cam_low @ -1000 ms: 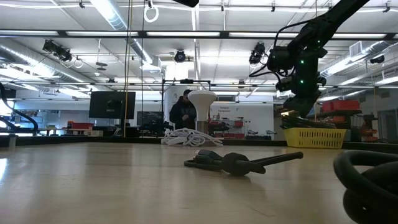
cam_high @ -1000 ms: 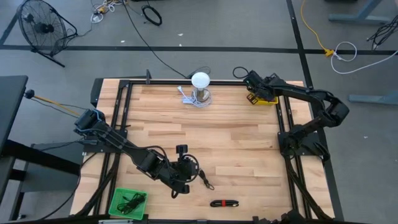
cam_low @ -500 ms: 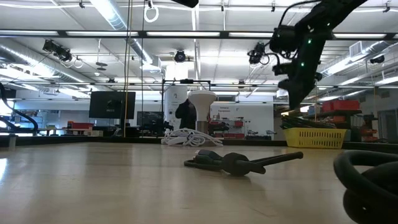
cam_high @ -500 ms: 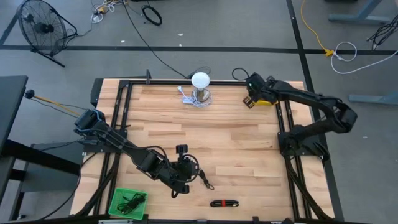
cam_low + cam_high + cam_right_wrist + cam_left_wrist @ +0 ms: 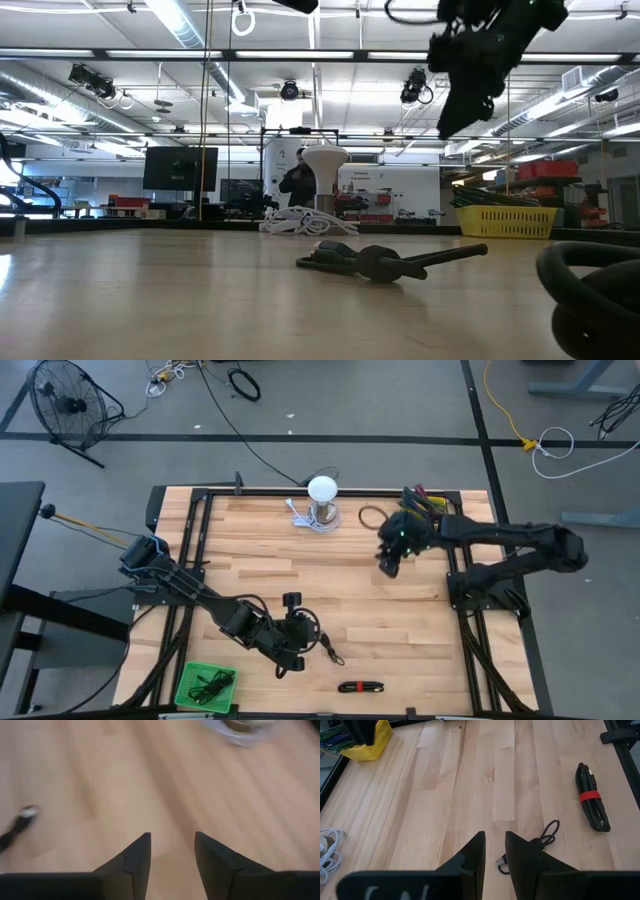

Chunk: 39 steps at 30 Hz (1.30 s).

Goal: Pick & Place USB Port
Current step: Put the black USB cable into the green bin

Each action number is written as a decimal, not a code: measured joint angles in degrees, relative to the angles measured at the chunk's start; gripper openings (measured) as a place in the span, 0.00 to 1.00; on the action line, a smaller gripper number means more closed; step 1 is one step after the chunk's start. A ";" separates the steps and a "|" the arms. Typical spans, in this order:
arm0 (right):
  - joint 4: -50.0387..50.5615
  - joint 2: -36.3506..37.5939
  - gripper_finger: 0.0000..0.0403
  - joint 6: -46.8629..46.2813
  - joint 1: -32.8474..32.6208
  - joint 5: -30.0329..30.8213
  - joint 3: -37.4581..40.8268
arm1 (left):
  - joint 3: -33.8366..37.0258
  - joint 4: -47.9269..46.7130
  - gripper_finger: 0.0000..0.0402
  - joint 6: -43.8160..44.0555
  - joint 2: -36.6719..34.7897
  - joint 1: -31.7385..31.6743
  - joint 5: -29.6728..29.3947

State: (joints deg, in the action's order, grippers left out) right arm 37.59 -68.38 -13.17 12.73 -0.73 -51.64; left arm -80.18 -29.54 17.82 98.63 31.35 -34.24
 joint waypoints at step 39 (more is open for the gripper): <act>-36.27 -22.65 0.38 -26.35 -53.82 3.35 0.00 | 0.00 0.13 0.19 0.04 0.00 0.00 -0.02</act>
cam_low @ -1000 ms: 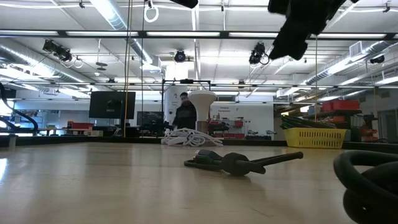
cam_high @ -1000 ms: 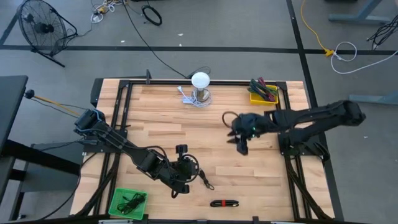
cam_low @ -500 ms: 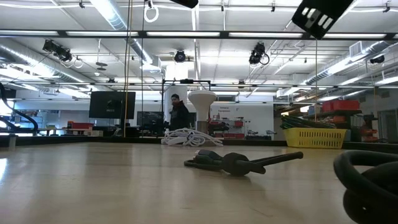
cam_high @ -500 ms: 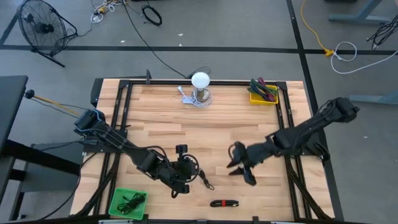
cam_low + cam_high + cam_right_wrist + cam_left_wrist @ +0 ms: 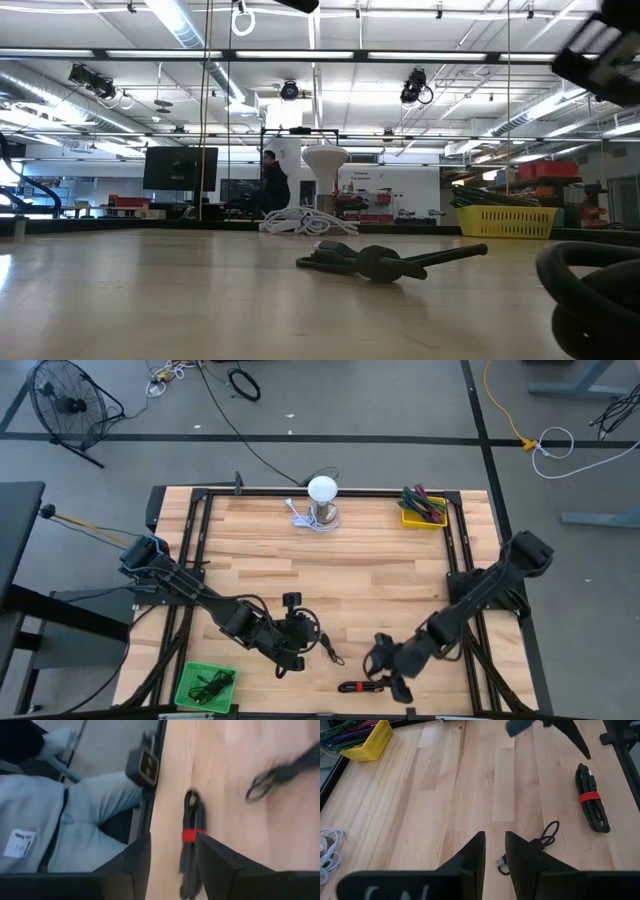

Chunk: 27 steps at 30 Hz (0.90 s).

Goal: Pick & Place USB Port
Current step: Put the black USB cable into the green bin

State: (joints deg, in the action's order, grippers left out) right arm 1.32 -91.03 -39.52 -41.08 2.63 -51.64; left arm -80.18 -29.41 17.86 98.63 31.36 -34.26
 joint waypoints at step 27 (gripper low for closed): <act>-0.99 -10.62 0.38 -9.54 -5.53 8.29 0.00 | 0.00 0.00 0.19 2.54 0.00 0.02 -0.02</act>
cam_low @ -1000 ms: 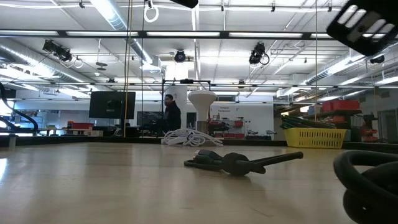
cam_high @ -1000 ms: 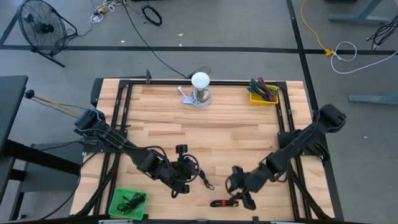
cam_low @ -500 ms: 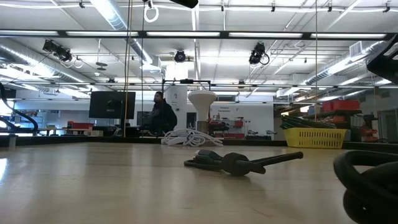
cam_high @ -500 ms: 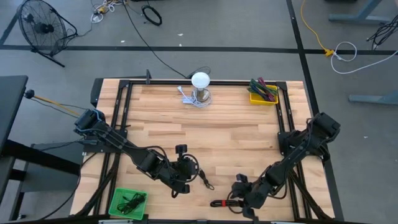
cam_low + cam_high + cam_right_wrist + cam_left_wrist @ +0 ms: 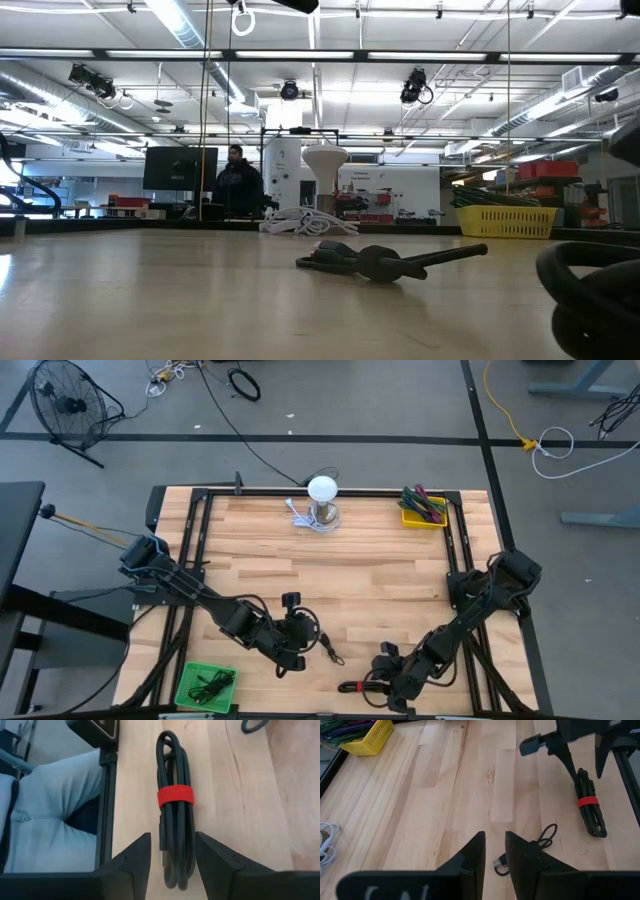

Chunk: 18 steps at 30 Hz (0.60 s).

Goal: Pick & Place USB Port
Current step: Put the black USB cable into the green bin

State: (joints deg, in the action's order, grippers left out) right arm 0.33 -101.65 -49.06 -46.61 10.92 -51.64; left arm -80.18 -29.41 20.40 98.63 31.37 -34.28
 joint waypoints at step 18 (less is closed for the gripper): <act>-0.84 -3.20 0.10 -1.23 0.31 -3.59 -0.01 | 0.00 0.02 0.19 0.02 0.00 -0.02 0.02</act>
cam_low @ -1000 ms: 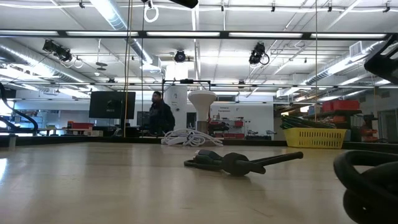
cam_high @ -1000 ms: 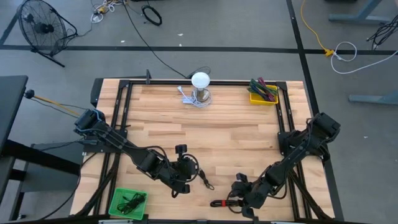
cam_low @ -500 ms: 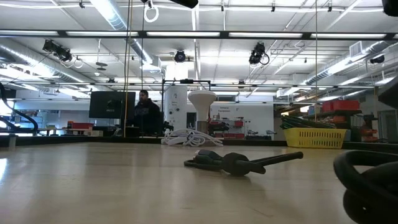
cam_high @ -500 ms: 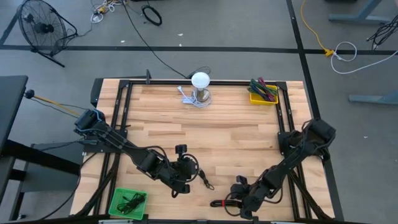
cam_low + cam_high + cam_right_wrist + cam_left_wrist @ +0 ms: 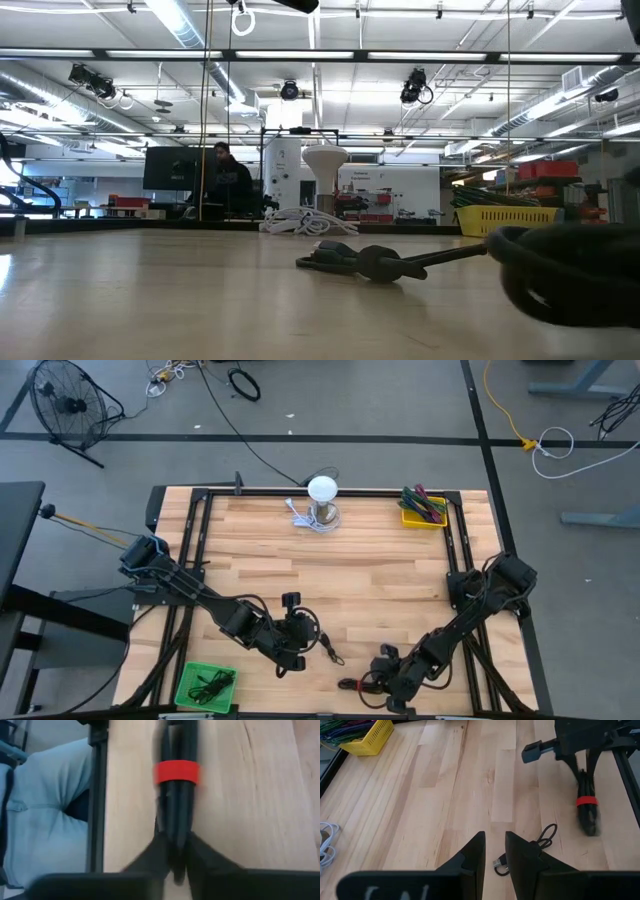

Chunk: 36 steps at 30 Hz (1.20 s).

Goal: Pick & Place USB Port
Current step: Put the black USB cable into the green bin

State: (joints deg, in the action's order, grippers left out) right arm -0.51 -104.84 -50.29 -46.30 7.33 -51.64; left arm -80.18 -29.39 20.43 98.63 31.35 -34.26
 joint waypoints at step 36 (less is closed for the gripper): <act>27.14 29.42 0.01 13.00 5.70 31.75 -6.81 | 0.00 5.64 0.19 0.92 0.00 0.00 -5.51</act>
State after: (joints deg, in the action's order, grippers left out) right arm 26.63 -75.43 -37.28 -40.60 39.07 -58.46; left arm -80.18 -23.74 21.35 98.63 31.35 -39.77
